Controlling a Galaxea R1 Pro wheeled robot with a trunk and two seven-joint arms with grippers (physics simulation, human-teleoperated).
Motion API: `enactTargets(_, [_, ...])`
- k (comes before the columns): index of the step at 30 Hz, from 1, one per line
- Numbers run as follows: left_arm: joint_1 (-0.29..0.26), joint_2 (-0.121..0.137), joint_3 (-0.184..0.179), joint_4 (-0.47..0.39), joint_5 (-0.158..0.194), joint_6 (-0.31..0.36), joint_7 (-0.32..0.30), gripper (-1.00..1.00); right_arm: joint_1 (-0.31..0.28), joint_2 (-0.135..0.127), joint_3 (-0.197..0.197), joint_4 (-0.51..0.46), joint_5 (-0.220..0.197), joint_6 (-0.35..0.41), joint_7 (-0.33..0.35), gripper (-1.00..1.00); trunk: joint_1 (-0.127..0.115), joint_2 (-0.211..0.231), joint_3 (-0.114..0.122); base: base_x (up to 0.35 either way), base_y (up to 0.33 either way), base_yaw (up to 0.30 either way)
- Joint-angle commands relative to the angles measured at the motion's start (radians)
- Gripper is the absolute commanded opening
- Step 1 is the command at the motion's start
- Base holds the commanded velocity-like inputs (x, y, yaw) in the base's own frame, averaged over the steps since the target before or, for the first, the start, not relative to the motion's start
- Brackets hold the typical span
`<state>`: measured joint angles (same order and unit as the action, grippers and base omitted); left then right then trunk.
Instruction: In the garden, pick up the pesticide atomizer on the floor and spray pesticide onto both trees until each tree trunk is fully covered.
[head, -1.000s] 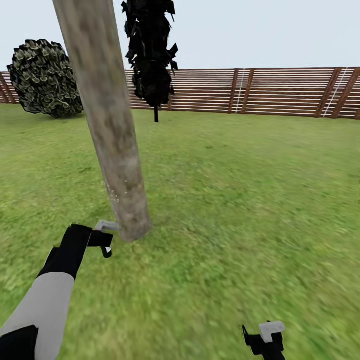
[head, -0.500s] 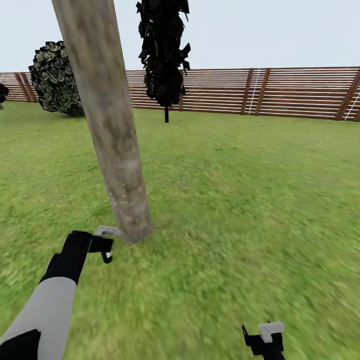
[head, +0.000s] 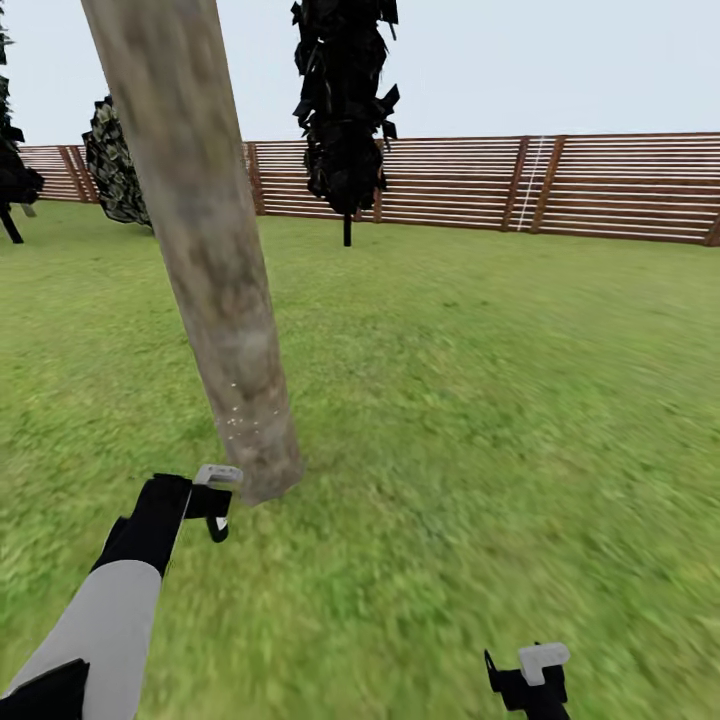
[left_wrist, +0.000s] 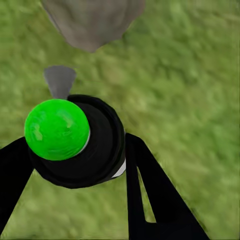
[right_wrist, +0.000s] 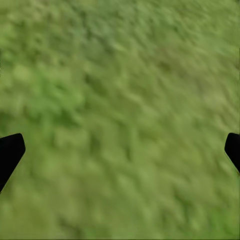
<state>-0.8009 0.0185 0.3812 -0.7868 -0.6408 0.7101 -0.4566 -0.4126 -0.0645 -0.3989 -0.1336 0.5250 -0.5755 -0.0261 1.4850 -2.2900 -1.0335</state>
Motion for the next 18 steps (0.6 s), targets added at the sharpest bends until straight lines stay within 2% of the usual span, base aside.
enactTargets(1, [0.000, 0.012, 0.000, 0.000, 0.006, 0.002, 0.001, -1.00, 0.000, 0.000, 0.000, 0.000, 0.000, 0.000, 0.000, 1.00, 0.000, 0.000, 0.000, 0.267, -0.169, 0.140])
enactTargets(2, [0.000, 0.041, 0.001, 0.001, 0.007, 0.002, 0.002, -1.00, 0.000, 0.000, 0.000, 0.000, 0.001, 0.000, 0.000, 1.00, 0.000, 0.000, 0.000, 0.272, -0.167, 0.057])
enactTargets(3, [0.000, 0.055, 0.001, 0.001, 0.007, 0.002, 0.002, -1.00, 0.000, 0.000, 0.000, 0.000, 0.001, 0.000, 0.000, 1.00, 0.000, 0.000, 0.000, 0.274, -0.167, 0.029])
enactTargets(4, [0.000, 0.064, 0.001, 0.007, 0.008, 0.001, 0.003, -1.00, 0.000, 0.000, 0.000, 0.000, 0.001, 0.000, 0.000, 1.00, 0.000, 0.000, 0.000, 0.275, -0.167, 0.012])
enactTargets(6, [0.000, 0.065, 0.000, 0.024, 0.009, 0.000, 0.003, -1.00, 0.000, -0.001, -0.001, 0.000, 0.000, 0.000, 0.000, 1.00, 0.000, 0.000, 0.000, 0.275, -0.167, 0.007])
enactTargets(8, [0.001, 0.044, -0.003, 0.133, 0.010, -0.071, 0.024, -1.00, 0.000, -0.001, -0.001, 0.000, 0.000, 0.000, 0.000, 1.00, 0.000, 0.000, 0.000, 0.196, -0.120, 0.002])
enactTargets(9, [0.000, 0.032, -0.003, 0.156, 0.010, -0.098, 0.038, -1.00, 0.000, -0.001, -0.001, 0.000, 0.000, 0.000, 0.000, 1.00, 0.000, 0.000, 0.000, 0.090, -0.055, 0.001])
enactTargets(12, [0.000, -0.022, -0.001, 0.193, 0.010, -0.153, 0.122, -1.00, 0.000, -0.001, 0.000, 0.000, 0.001, 0.000, 0.000, 1.00, 0.000, 0.000, 0.000, 0.026, -0.016, 0.000])
enactTargets(14, [0.000, -0.025, 0.000, 0.196, 0.010, -0.158, 0.138, -1.00, 0.000, -0.001, 0.000, 0.000, 0.001, 0.000, 0.000, 1.00, 0.000, 0.000, 0.000, 0.004, -0.002, 0.019])
enactTargets(16, [0.000, -0.012, 0.003, 0.198, 0.008, -0.158, 0.143, -1.00, 0.000, 0.000, 0.000, 0.000, 0.001, 0.000, 0.000, 1.00, 0.000, 0.000, 0.000, 0.001, -0.001, 0.131])
enactTargets(18, [0.001, 0.054, 0.004, 0.206, 0.012, -0.157, 0.144, -1.00, 0.000, 0.000, 0.000, 0.000, 0.001, 0.000, 0.000, 1.00, 0.000, 0.000, -0.001, 0.000, 0.000, 0.235])
